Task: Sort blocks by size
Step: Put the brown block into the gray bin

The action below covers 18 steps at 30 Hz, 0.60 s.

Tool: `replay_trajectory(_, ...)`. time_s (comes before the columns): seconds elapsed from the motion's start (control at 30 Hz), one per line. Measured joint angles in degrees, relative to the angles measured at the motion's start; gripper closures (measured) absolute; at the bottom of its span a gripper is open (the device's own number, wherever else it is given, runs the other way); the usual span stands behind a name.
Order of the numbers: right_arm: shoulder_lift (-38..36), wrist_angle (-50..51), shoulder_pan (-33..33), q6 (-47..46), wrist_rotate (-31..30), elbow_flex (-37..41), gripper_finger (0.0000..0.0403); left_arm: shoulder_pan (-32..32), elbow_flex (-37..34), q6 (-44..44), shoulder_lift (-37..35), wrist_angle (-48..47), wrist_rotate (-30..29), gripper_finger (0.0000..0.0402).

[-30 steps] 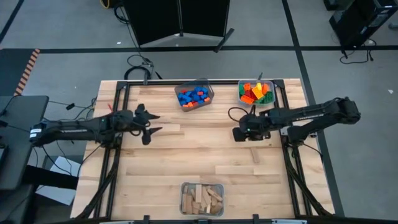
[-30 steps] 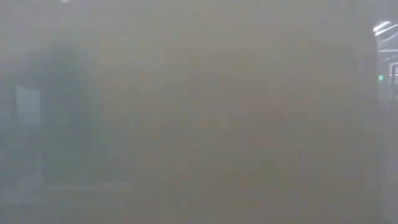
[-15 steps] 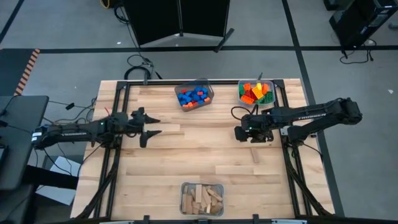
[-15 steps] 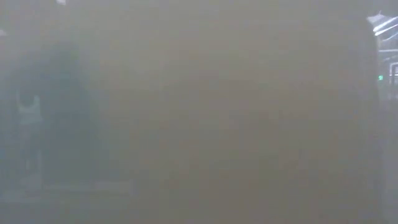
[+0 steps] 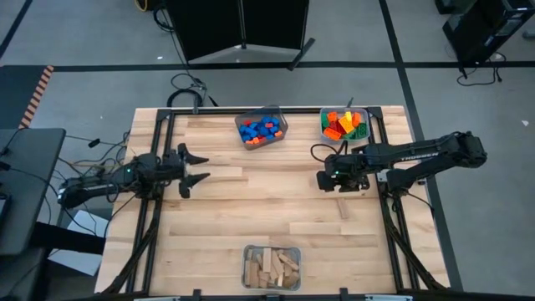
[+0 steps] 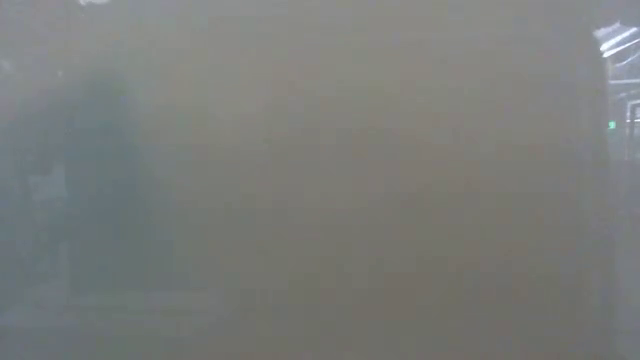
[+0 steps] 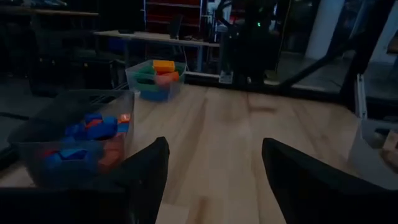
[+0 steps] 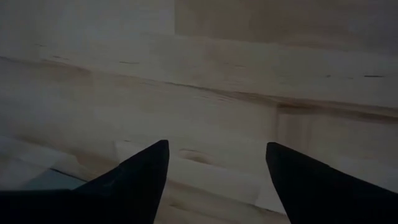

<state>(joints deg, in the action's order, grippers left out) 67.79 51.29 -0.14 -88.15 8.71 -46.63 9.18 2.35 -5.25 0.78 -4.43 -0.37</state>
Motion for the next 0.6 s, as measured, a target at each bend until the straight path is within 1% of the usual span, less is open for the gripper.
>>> replay_trajectory(0.1,0.02,0.15,0.00,1.08,0.00,0.00,0.0122,-0.06,0.00,1.98,0.30,-0.02,0.05,0.0137)
replay_trajectory(0.23,0.13,0.29,0.13,2.66,-0.12,0.00,0.0123,-0.08,0.00,-0.86,0.66,-0.01,0.07,0.0137)
replay_trajectory(0.33,0.59,1.00,0.76,3.73,-1.16,0.00,0.0121,-0.08,-0.04,-1.28,0.66,0.48,0.07,0.0137)
replay_trajectory(0.5,2.75,5.80,2.26,2.63,-1.62,-0.07,0.0121,-0.08,-0.09,-1.12,0.66,1.59,0.09,0.0137)
replay_trajectory(0.6,5.40,7.87,3.36,2.63,-1.68,-0.05,0.0123,-0.08,-0.09,-1.07,0.67,1.73,0.11,0.0137)
